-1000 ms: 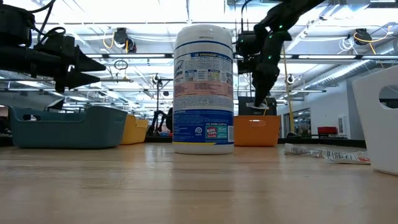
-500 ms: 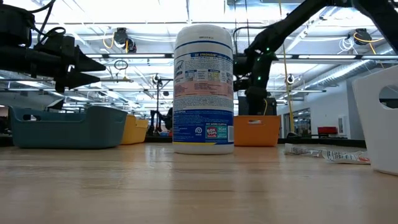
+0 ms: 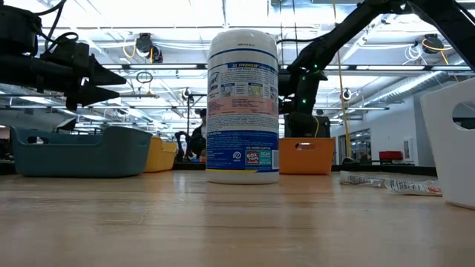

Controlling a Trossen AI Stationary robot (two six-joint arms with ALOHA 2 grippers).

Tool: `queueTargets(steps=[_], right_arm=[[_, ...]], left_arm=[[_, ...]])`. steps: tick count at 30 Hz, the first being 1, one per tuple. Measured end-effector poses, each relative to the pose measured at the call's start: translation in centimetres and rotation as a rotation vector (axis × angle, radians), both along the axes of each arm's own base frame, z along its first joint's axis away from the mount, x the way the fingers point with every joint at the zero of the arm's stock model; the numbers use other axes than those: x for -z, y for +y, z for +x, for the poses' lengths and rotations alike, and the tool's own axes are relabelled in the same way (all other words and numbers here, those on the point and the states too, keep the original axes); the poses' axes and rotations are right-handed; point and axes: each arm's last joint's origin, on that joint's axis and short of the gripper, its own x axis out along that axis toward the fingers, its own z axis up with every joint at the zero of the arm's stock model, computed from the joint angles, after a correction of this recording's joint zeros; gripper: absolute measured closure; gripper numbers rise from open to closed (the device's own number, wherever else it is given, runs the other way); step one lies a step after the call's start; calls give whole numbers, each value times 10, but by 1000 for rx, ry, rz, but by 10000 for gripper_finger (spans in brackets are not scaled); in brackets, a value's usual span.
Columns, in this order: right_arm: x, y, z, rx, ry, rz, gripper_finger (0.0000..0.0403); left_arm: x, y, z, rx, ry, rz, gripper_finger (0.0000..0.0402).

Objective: Pick & Place First Aid Supplies
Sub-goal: Put the orange pad into the orange bin

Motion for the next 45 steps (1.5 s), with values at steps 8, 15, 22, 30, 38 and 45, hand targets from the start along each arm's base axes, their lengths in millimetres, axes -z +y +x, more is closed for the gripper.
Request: queueTargets(steps=[8,15,22,30,38,45], right_arm=[[-13,6,-4,75,-32,46,246],[-57,35,-19,341,-50,95,175],[-82,70,-28,537,-8,140,172],[-88,109,-27,893,-60,246,192],[-76,186,-29,1051,-44,321,199],[-67,255,-39,1128,-35,366,201]], left_arm=[[0,0,0,0,0,0,96],[0,0,0,0,0,0,96],[0,0,0,0,0,0,96],[0,0,0,0,0,0,96],[0,0,0,0,0,0,96],[0,0,0,0,0,0,96]])
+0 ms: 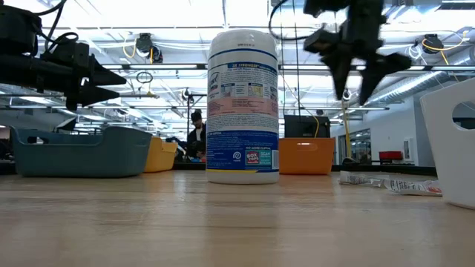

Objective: Pick & Place First Aid Supplies
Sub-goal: Put the orange pad into the orange bin

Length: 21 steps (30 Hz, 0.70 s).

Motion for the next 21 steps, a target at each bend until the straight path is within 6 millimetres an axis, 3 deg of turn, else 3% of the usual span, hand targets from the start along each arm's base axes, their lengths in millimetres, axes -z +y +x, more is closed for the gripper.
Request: queueTargets(steps=[5,9,21], right_arm=[[6,41,-18,40,6,33,206],[19,62,-32,54,31,13,207],[96,68,-55,12,85,33,207]], left_arm=[[0,0,0,0,0,0,96],[0,0,0,0,0,0,96],[0,0,0,0,0,0,96]])
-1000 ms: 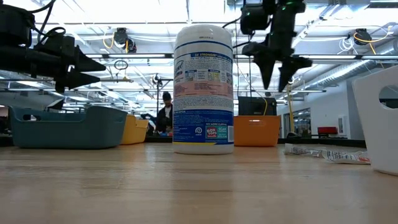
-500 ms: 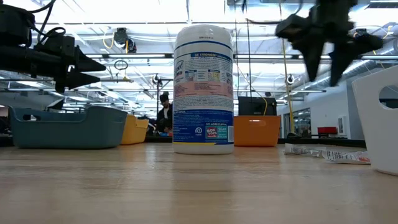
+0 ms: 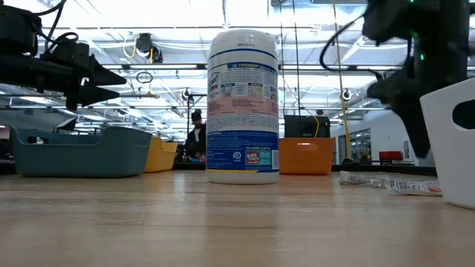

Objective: Pick & Place First Aid Supplies
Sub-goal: Put the orange pad into the orange bin

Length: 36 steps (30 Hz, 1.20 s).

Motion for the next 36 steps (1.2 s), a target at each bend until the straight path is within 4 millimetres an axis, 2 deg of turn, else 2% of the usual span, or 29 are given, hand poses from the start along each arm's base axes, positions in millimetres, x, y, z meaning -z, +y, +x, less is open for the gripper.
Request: queueTargets(steps=[6,10,13,17,18,21,28,36], right_arm=[[28,-2,-10,2,-17,35,207],[32,-3,-12,-15,-14,35,222],[32,-3,-13,-47,-11,31,271],[33,-4,-14,-110,4,17,372],[33,-4,-13,-130,-5,8,386],[32,-5,-13,-154,-6,-7,390],[8,-11,4,-384,-29,-34,400],[-32,-22,28,-893,-103,-79,402]], left_arm=[[0,0,0,0,0,0,96],[0,0,0,0,0,0,96],[0,0,0,0,0,0,96],[0,0,0,0,0,0,96],[0,0,0,0,0,0,96],[0,0,0,0,0,0,96],[0,0,0,0,0,0,96],[0,0,0,0,0,0,96]])
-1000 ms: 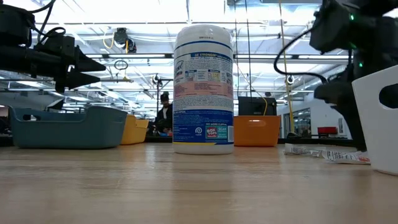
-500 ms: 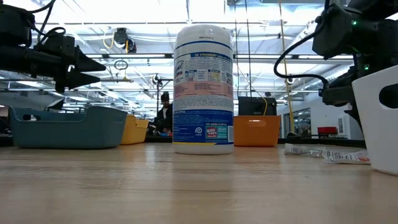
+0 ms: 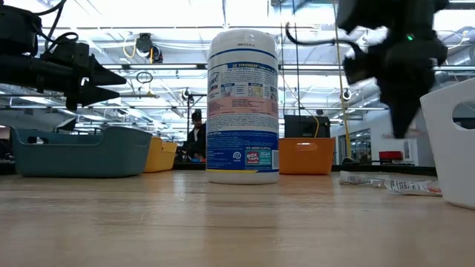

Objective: Pick & Place First Aid Supplies
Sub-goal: Put the orange pad into the orange bin

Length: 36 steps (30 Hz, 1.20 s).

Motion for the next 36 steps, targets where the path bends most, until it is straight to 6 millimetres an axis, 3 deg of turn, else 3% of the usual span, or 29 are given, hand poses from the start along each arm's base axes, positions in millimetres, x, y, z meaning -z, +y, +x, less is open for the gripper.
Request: queueTargets(steps=[5,11,20,26,36], right_arm=[[-16,-8,22,-298,-44,-30,402],[-30,-24,43,-439,-22,-68,402],[-50,-87,55,-450,-75,-152,402],[-46,-135,50,-409,-70,-199,403],[-19,-198,52,-432,-81,-303,403]], left_arm=[[0,0,0,0,0,0,96],[0,0,0,0,1,0,96],[0,0,0,0,1,0,96],[0,0,0,0,0,0,96],[0,0,0,0,0,-1,96]])
